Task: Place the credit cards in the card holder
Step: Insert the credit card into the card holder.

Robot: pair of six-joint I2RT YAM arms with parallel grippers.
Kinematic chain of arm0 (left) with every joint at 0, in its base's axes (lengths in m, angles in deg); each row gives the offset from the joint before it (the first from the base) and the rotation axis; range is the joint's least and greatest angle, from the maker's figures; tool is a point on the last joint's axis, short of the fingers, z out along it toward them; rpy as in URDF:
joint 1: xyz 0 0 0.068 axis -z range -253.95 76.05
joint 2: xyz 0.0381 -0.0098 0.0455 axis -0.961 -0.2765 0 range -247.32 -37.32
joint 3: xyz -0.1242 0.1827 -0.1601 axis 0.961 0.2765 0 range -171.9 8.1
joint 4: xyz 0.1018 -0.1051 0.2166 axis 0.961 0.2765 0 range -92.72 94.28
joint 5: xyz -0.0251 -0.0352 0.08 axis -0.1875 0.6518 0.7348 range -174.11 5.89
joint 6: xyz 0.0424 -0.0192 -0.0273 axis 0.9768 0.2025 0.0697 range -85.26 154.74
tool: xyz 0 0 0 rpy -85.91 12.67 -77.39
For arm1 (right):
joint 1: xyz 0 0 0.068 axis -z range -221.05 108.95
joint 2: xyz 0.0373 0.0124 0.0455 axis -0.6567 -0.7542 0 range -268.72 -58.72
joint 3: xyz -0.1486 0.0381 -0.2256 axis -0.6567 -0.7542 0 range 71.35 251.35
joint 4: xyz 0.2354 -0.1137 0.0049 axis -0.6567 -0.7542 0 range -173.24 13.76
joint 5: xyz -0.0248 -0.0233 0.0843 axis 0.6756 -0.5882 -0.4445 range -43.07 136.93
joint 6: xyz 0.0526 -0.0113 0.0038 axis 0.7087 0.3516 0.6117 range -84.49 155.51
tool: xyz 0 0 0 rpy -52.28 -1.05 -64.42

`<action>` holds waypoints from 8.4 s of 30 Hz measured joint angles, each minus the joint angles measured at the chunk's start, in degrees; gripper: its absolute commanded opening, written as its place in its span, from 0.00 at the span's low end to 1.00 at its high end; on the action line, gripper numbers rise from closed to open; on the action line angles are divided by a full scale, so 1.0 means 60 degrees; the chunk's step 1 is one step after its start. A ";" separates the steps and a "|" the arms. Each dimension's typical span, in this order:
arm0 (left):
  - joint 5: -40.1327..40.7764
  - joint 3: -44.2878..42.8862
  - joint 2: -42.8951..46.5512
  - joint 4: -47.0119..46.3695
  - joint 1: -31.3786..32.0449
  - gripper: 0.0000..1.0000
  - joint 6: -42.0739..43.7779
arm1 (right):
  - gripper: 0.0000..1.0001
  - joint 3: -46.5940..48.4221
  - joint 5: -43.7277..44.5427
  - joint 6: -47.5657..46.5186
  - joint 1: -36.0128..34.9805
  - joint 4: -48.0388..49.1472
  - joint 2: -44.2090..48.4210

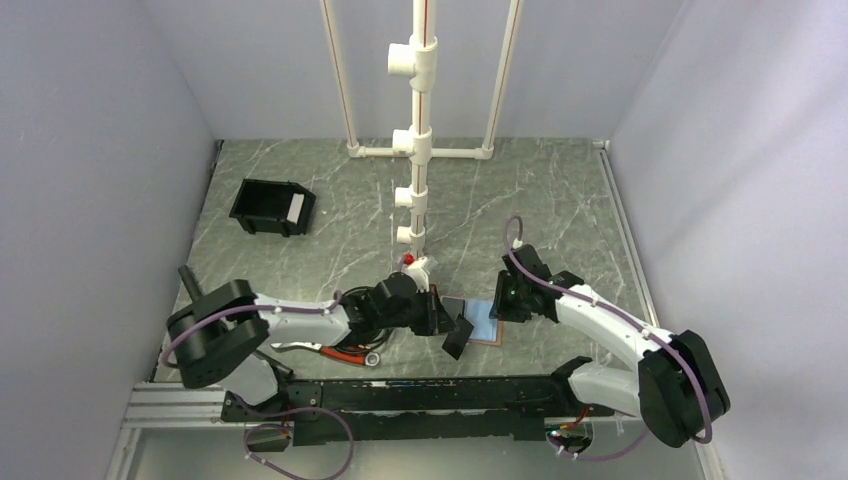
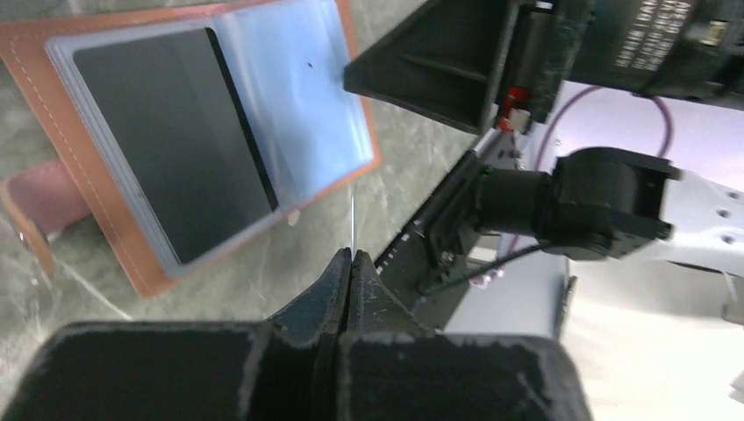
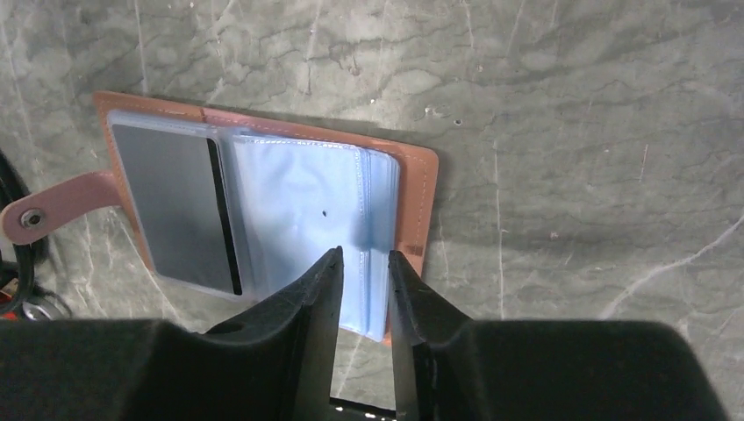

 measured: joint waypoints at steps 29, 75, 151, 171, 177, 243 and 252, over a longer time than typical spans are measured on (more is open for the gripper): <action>0.0783 0.0481 -0.1756 -0.2062 -0.0663 0.00 -0.0958 | 0.28 0.0124 -0.0160 -0.0197 0.0062 0.0936 -0.1220; -0.0273 0.0656 -0.4346 -0.6273 -0.1377 0.00 -0.1810 | 0.27 0.0127 -0.0029 -0.0372 -0.0153 0.0958 -0.1220; 0.1934 -0.1432 -0.1592 0.1887 0.0157 0.59 -0.0277 | 0.26 -0.0681 -0.0718 0.0302 -0.0335 0.2120 -0.0605; 0.0437 -0.0463 -0.2106 -0.1184 -0.0117 0.58 -0.1075 | 0.45 -0.0707 -0.0470 0.0404 -0.0357 0.0980 0.0277; 0.0423 -0.1118 -0.1840 0.0025 -0.0135 0.10 -0.0674 | 0.29 -0.0554 -0.0576 0.0419 -0.0135 0.0470 0.0823; 0.1727 -0.0743 0.4849 0.6113 -0.1508 0.50 -0.0135 | 0.49 -0.0386 -0.4473 0.0295 -0.0911 0.3574 -0.0947; 0.2364 -0.1133 0.6819 0.9675 -0.2259 0.65 0.0248 | 0.50 -0.0193 -0.3504 0.0277 -0.1075 0.3286 -0.1581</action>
